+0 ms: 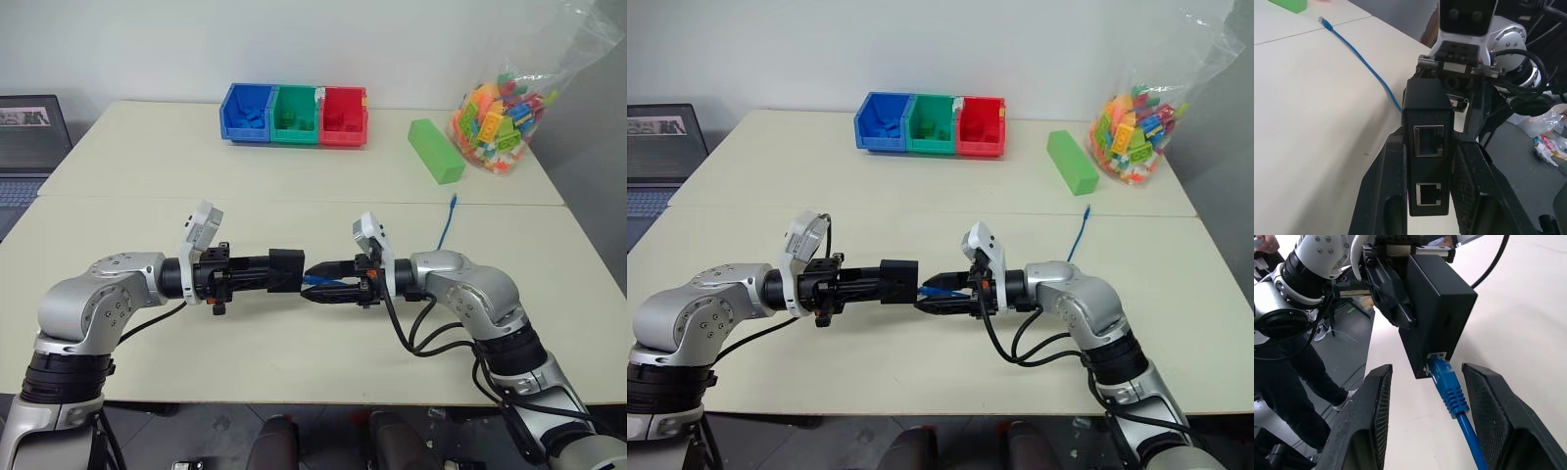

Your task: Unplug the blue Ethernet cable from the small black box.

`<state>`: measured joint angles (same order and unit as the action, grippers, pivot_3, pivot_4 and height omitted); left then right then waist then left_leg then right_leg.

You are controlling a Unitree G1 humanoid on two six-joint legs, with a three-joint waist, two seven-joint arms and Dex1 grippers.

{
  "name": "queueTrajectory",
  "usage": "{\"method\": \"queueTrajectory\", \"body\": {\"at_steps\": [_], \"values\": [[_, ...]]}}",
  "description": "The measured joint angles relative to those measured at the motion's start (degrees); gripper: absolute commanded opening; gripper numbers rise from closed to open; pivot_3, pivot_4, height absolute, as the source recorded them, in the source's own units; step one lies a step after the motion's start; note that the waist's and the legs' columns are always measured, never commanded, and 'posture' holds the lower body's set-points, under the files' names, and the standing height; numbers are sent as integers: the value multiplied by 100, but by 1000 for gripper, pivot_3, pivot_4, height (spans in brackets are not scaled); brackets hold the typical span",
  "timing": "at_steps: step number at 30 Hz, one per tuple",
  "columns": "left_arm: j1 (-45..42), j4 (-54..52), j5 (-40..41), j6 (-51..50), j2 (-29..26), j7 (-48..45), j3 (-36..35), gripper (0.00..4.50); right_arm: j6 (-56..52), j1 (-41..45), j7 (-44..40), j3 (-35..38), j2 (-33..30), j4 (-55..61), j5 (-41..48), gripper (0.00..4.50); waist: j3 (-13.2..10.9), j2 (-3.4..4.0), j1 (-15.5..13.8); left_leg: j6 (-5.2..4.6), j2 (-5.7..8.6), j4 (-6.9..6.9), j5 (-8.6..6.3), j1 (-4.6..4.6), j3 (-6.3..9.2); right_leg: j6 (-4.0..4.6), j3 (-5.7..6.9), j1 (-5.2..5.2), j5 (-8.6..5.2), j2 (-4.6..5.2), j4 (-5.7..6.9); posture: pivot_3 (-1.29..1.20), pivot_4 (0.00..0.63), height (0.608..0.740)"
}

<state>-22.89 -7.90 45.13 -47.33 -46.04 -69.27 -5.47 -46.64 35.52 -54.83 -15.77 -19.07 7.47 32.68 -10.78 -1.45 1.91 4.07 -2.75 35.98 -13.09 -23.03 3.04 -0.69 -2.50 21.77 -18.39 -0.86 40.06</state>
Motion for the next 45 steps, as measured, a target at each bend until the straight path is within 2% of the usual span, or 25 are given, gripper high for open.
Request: {"method": "queueTrajectory", "body": {"at_steps": [9, 11, 12, 20, 33, 41, 45], "values": [[0, -69, 16, -14, -1, 3, 0, 795, -111, 2, -12, 25, 29, -16, 35, 2386, 0, 0, 1, 0, 0, 0, 0, 0, 0, -1, 1, 0, 0, -1, 0, 0, 150, 740], [0, -70, 16, -14, -1, 2, 0, 795, -167, 10, -21, 67, 29, -41, 79, 2020, 0, 0, 0, 0, 0, 0, 0, 0, 0, -1, 0, 0, 0, 0, -1, 0, 150, 740], [1, -71, 16, -14, -1, 1, 0, 795, -185, 12, -25, 88, 29, -47, 91, 2006, 0, 0, 0, 0, 0, 0, 0, 0, 0, -1, 0, 0, 0, 0, -1, 0, 150, 740], [8, -109, 26, -14, -24, -46, -2, 795, -320, 60, -165, 127, -40, -110, 235, 104, 0, 0, 1, 0, 0, 0, 0, -1, 0, -1, 0, 0, 0, -1, -2, 0, 150, 740], [94, -336, 21, 50, -349, -513, 74, 795, -540, 243, -715, -17, -167, -181, 323, 78, -1, 1, 4, 0, 0, -2, 0, -1, -1, -2, 0, 1, -1, -2, -5, 0, 150, 740], [415, -2, -279, 332, -786, -770, 37, 794, -414, 192, -1033, 41, -973, -553, 142, 77, -3, 3, 3, -1, 0, -4, -1, -3, -3, -5, 0, 4, -3, -1, -9, 0, 150, 740], [531, 70, -370, 453, -785, -741, -64, 794, -184, 82, -906, 97, -973, -735, -47, 77, -3, 3, 6, -1, -1, -2, -1, -16, -6, -4, -2, 21, -3, -2, -6, 0, 150, 740]]}}
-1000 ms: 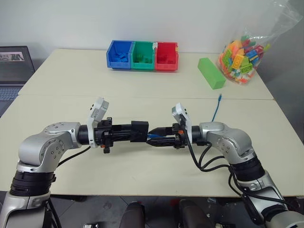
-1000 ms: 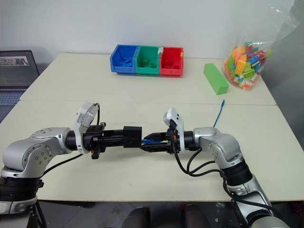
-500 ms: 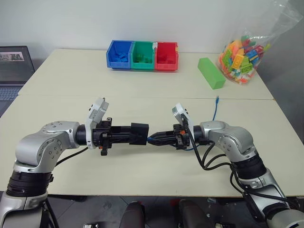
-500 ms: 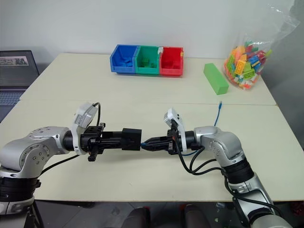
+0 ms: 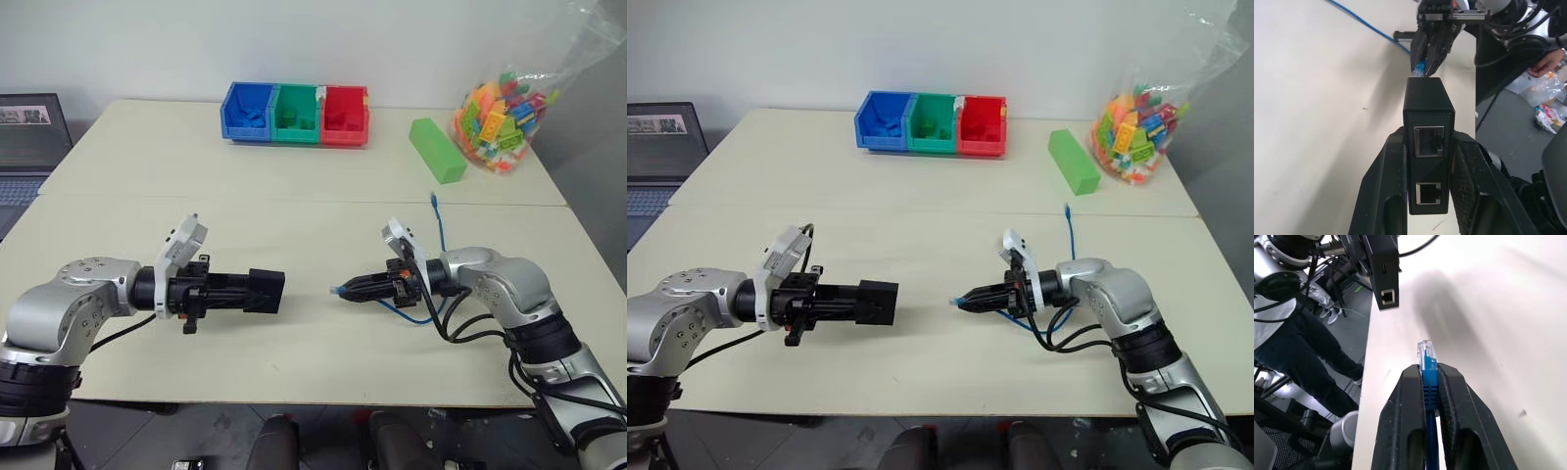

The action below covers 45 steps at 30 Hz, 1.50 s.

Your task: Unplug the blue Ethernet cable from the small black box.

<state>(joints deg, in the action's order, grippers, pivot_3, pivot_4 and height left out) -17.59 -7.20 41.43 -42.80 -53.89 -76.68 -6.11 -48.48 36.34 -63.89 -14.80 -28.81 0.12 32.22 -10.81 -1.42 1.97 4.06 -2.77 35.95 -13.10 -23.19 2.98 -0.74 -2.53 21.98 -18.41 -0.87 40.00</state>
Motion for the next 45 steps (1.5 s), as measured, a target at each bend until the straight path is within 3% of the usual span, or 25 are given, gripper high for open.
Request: {"method": "queueTrajectory", "body": {"at_steps": [4, 11, 13, 17, 21, 26, 30, 33, 43, 45], "values": [[115, -3, -81, 141, 57, 241, -111, 794, 1122, 196, 1036, 267, 579, -1150, -753, 76, -1, 2, 45, 0, -1, 0, 0, -3, -5, 1, -5, 6, 2, 0, 2, 0, 150, 740], [98, -26, -270, 408, 458, 844, -108, 794, 3571, 1417, 3232, 561, 1511, -4142, -2218, 76, -4, 5, 93, 2, 1, 3, 2, -26, -6, 7, -6, 26, 9, 3, 8, 0, 150, 740], [110, -39, -311, 468, 504, 900, -106, 794, 3905, 1610, 3487, 652, 1599, -4645, -2381, 789, -4, 5, 85, 3, 1, 3, 2, -31, -5, 7, -4, 27, 9, 5, 4, 0, 150, 740], [227, -130, -421, 624, 573, 1113, -121, 794, 4069, 1758, 3421, 818, 1639, -5125, -2439, 1659, -4, 6, 85, 3, 5, 2, 1, -39, -10, 8, -7, 30, 9, 14, -1, 0, 150, 740], [319, -112, -609, 923, 863, 1505, -181, 794, 3989, 1584, 2898, 883, 1529, -4673, -2433, 2588, -6, 9, 67, 3, 4, 7, 1, -40, -4, 8, -2, 30, 9, 14, 4, 0, 150, 740], [36, 610, -1411, 2019, 1706, 2874, -448, 794, 3194, 826, 1393, 572, 999, -2341, -1948, 3846, -9, 14, -27, 1, -1, 16, 2, -38, 7, 6, 5, 28, 9, 12, 14, 0, 150, 740], [-341, 1490, -2188, 3158, 2195, 4134, -715, 794, 2345, 425, 697, 245, 772, -605, -1422, 3893, -7, 13, -13, 1, -3, 23, 2, -38, 12, 6, 5, 28, 10, 16, 23, 0, 150, 740], [-412, 2047, -2553, 3859, 2385, 4630, -793, 794, 2082, 267, 642, 58, 717, 24, -1376, 3893, -6, 13, -6, 1, 3, 23, 2, -32, 8, 6, 4, 27, 10, 16, 28, 0, 150, 740], [-417, 3480, -2869, 4813, 2892, 5234, -823, 794, 1960, 307, 1265, -211, 1084, 35, -1796, 3893, -3, 6, -24, 2, 9, 26, 3, -31, 8, 6, 8, 26, 10, 15, 37, 0, 150, 740], [-421, 3527, -2882, 4856, 2893, 5256, -827, 1500, 2003, 354, 1423, -209, 1144, -67, -1893, 3893, -3, 6, -23, 2, 9, 26, 3, -28, 8, 6, 8, 26, 10, 14, 41, 0, 150, 740]]}}
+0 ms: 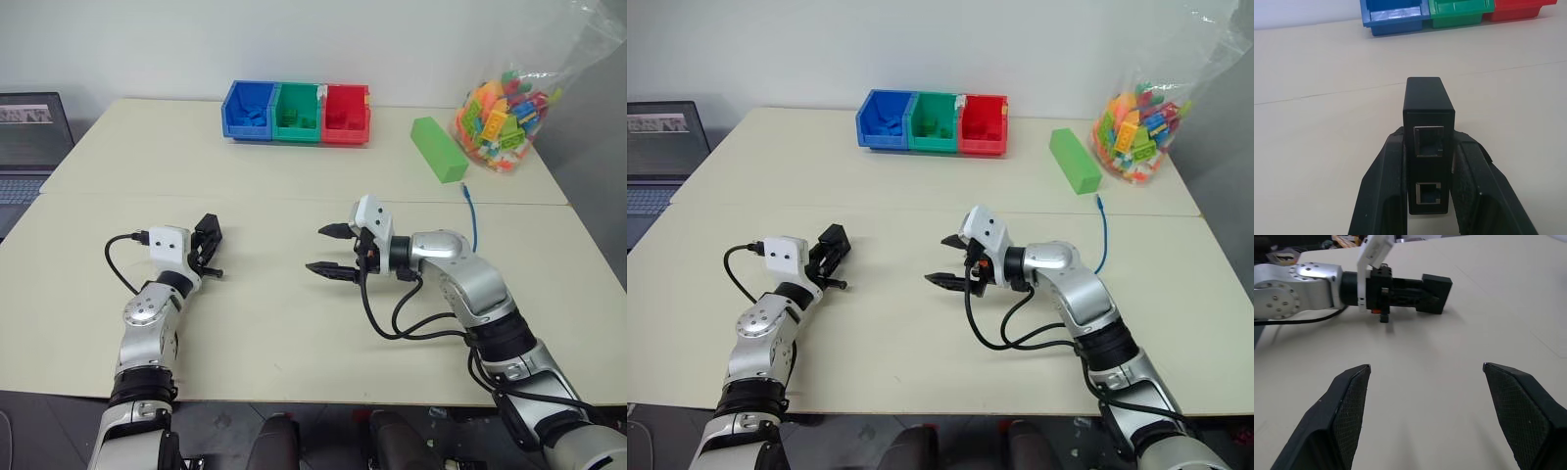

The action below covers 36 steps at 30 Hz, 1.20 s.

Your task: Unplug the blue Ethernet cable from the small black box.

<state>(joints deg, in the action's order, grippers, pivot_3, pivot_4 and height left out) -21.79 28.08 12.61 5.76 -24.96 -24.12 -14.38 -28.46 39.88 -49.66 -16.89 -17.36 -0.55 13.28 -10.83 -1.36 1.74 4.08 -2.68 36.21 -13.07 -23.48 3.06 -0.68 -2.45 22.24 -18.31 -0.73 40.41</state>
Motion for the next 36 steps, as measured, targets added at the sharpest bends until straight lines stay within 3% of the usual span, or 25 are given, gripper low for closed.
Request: {"method": "queueTrajectory", "body": {"at_steps": [13, 18, 22, 30, 36], "values": [[231, -37, 93, -73, 25, 94, -31, 4267, 37, 60, 230, 4, 65, -86, -126, 3893, 0, 0, 14, 0, -2, 0, 0, 4, -1, 0, -2, 0, 0, -1, 5, 0, 150, 740], [997, -1175, 122, -462, -23, 113, -31, 4267, 12, 2, 223, 5, -14, 45, -122, 3893, 0, -1, 13, 0, -3, -2, 0, 4, 0, 0, -3, 1, 0, 3, 8, 0, 150, 740], [1795, -2502, 424, -1396, -285, 225, -402, 4267, -119, -431, 87, 68, -368, 460, 6, 3893, 2, -3, 13, 0, -9, -3, 0, 3, 3, 0, -4, -2, -1, 10, 1, 0, 150, 740], [2902, -4536, 1490, -2958, -1760, -816, -1333, 4267, -170, -755, -704, 678, -1308, 918, 608, 3893, -3, -3, 15, 0, -4, -14, -1, 35, -3, -6, -5, -28, -5, -3, -9, 0, 150, 740], [3286, -4841, 2062, -3686, -2448, -1701, -1858, 4267, 61, -724, -1390, 879, -1872, 523, 701, 3893, -7, 4, 18, -1, -8, -21, -1, 47, -13, -7, -12, -34, -7, -6, -17, 0, 150, 740]]}}
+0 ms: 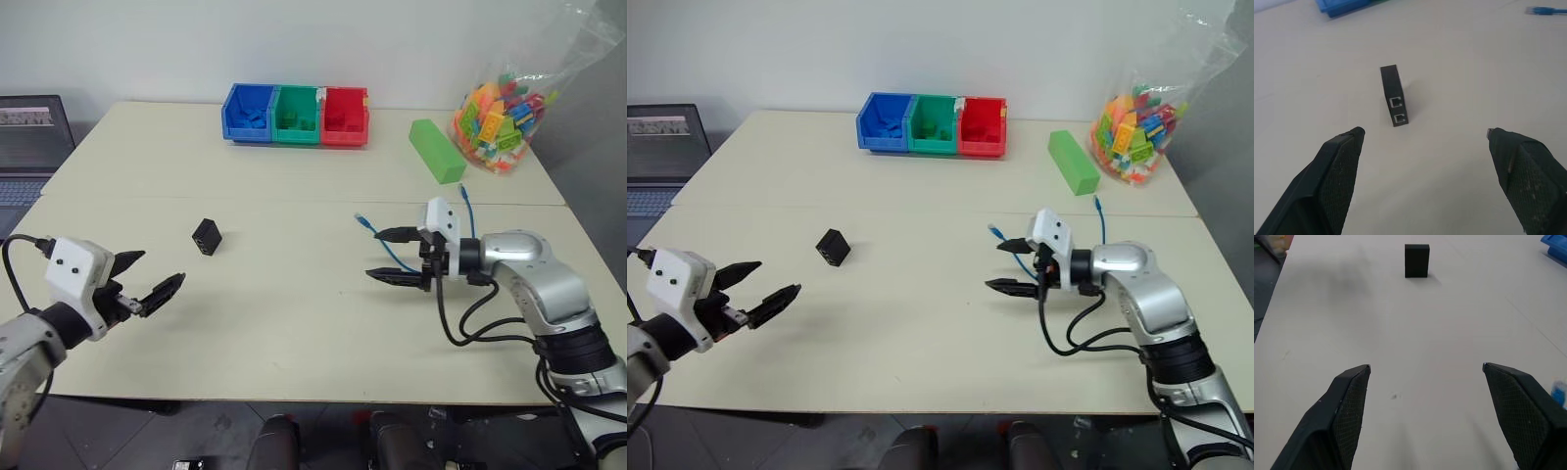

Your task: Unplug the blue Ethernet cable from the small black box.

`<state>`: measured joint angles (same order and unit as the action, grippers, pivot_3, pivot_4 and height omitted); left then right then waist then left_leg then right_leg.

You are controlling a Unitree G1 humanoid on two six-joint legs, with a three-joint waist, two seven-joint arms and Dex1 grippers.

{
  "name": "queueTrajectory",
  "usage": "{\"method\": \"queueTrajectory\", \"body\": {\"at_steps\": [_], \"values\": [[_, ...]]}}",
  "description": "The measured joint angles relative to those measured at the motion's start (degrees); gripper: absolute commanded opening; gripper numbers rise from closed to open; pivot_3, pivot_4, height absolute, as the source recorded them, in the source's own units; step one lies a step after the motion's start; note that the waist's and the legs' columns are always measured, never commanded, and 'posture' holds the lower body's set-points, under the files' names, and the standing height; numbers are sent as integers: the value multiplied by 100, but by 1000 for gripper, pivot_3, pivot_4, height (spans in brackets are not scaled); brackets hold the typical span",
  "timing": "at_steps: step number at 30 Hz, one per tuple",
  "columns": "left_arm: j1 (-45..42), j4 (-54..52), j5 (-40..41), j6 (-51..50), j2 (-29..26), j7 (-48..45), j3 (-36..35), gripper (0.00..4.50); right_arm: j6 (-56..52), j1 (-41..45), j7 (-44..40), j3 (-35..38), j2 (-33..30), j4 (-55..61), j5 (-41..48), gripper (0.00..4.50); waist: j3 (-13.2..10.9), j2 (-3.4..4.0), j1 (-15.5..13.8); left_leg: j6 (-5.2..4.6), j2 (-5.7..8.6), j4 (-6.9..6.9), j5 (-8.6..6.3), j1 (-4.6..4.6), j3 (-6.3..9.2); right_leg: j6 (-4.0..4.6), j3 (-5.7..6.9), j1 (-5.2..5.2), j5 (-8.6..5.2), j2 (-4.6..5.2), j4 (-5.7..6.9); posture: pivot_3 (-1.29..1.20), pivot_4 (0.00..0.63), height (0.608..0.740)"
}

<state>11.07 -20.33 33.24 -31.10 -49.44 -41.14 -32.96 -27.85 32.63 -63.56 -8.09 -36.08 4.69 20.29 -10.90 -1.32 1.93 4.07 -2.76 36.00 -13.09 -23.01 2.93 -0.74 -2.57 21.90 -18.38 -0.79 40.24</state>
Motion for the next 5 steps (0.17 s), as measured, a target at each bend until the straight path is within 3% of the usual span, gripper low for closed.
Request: {"method": "queueTrajectory", "body": {"at_steps": [5], "values": [[-27, -8, 159, -183, -107, -256, -157, 4267, 342, 253, -280, 20, -181, -541, -86, 3893, 0, -1, 1, 0, -2, 0, 0, 0, -2, 1, -3, 0, 1, 0, -4, 0, 150, 740]]}}
